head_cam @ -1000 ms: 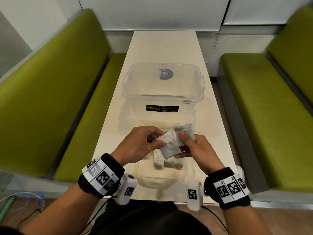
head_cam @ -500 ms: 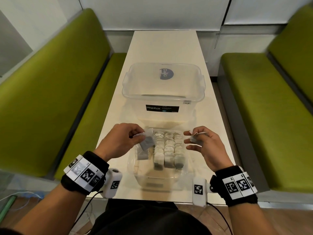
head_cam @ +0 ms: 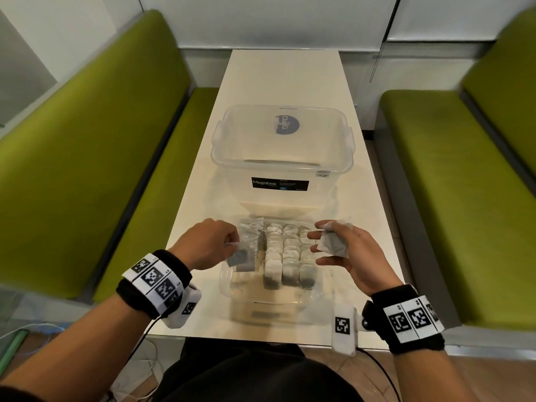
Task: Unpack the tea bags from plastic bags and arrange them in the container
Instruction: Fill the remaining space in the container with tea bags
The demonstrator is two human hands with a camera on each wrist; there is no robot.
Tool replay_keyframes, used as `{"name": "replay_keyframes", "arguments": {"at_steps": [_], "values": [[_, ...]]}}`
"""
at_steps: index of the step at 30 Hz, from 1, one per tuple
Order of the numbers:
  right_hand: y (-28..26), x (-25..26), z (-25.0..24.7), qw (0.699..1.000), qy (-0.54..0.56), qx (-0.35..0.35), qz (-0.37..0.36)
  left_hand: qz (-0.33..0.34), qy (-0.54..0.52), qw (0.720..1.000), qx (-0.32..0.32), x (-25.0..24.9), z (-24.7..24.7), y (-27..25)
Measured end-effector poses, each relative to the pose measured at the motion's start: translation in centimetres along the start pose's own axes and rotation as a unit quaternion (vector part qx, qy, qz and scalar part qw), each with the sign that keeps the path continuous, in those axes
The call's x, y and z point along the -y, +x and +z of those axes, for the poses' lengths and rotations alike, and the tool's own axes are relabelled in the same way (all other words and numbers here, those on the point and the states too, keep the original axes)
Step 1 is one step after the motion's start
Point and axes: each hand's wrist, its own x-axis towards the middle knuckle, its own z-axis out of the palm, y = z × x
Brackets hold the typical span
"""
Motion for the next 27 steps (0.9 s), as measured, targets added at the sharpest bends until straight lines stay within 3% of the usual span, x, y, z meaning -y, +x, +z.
{"name": "replay_keyframes", "arguments": {"at_steps": [7,27], "values": [[-0.4,-0.3,0.0,0.999,-0.02,0.018,-0.017,0.034,0.054,0.996,0.063,0.3,3.1,2.3],[0.2,-1.1,-0.2,0.999,-0.012,0.05,0.007,0.074,0.193,0.978,-0.009,0.1,4.2,3.8]]}}
